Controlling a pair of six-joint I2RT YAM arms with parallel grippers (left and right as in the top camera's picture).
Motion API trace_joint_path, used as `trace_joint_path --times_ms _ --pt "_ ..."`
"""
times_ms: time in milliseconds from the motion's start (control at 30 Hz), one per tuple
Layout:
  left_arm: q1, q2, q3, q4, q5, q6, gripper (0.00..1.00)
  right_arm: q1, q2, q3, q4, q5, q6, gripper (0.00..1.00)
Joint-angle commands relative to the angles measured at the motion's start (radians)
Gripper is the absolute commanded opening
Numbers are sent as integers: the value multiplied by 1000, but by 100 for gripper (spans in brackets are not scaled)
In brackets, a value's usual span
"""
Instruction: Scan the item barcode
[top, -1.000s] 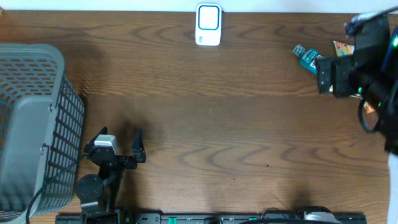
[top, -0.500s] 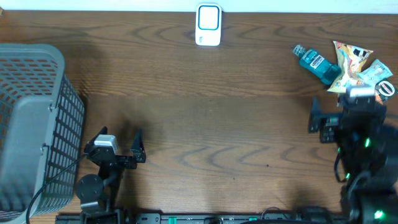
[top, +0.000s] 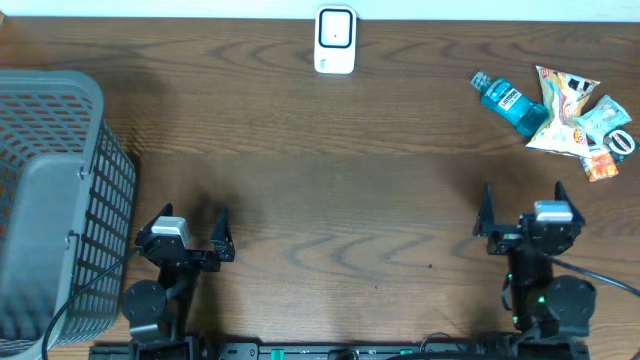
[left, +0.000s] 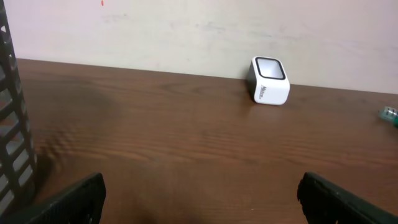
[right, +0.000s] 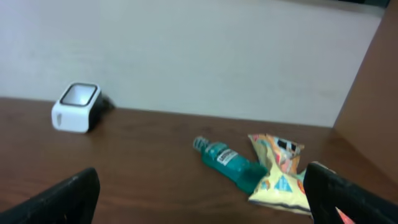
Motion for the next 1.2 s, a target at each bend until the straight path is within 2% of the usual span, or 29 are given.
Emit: trace_joint_path --times_ms 0,200,467,1167 --pt "-2 -5 -18 -28 16 9 98 -11 -70 -97 43 -8 22 99" --pt "-2 -5 -18 -28 16 9 98 -21 -174 -242 92 -17 83 99" --pt "-2 -5 -18 -28 16 8 98 -24 -196 -239 -36 -16 81 99" --pt "-2 -5 -18 -28 16 9 98 -24 -196 -239 -31 -17 82 99"
